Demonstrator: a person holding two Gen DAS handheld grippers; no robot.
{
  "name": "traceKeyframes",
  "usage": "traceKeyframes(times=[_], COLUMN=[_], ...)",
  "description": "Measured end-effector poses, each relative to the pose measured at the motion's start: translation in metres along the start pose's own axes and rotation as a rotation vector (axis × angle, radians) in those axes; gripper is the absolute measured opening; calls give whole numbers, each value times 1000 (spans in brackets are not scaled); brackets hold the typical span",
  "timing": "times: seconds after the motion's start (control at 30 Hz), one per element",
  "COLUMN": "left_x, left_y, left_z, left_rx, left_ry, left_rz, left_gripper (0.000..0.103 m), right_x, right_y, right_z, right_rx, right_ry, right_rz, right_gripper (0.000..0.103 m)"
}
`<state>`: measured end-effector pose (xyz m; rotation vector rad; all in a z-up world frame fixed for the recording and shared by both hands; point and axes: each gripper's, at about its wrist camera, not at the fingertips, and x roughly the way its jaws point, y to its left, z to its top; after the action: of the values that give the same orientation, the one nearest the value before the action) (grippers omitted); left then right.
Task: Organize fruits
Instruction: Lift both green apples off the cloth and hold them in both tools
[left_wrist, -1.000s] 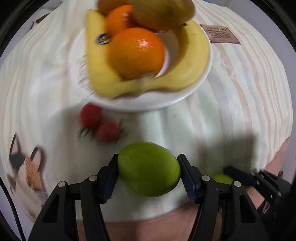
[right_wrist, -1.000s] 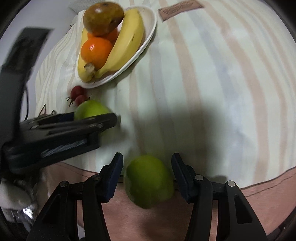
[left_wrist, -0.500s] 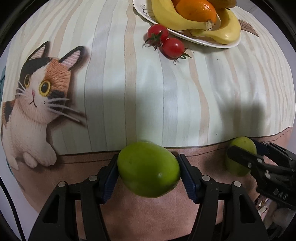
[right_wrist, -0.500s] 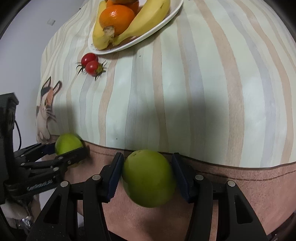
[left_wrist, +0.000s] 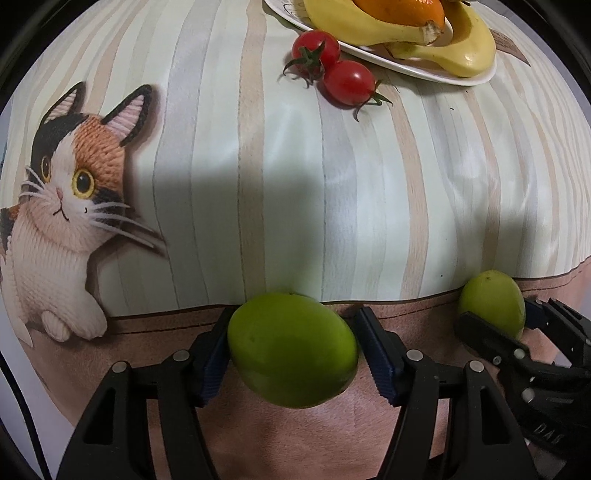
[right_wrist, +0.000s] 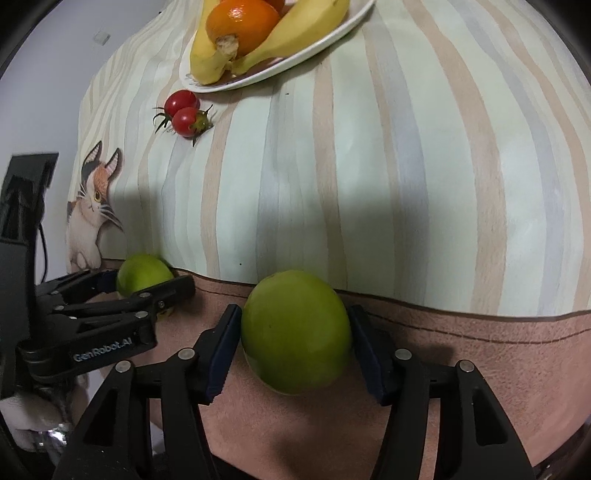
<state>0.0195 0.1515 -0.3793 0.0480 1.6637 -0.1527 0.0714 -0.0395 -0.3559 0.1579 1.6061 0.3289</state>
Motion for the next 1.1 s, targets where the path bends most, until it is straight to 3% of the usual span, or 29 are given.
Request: traceKeyframes(times=[0.07, 0.27, 0.53, 0.73, 1.1], left_x=[-5, -15, -8, -27, -76], left_y=[7, -2, -3, -6, -15], left_z=[13, 9, 15, 15, 26], left_rx=[0, -1, -13, -13, 1], left_ry=[-10, -20, -13, -47, -122], left_rz=[12, 30, 42, 53, 20], left_gripper=[62, 61, 61, 58, 57], right_x=[-1, -4, 8, 2, -46], right_y=[6, 16, 13, 16, -9], right_z=[-2, -8, -2, -4, 3], right_rx=[-26, -24, -17, -14, -14], right_ry=[-8, -29, 20, -30, -127], right_rz=[-26, -51, -71, -72, -60], right_gripper=[59, 59, 60, 59, 59])
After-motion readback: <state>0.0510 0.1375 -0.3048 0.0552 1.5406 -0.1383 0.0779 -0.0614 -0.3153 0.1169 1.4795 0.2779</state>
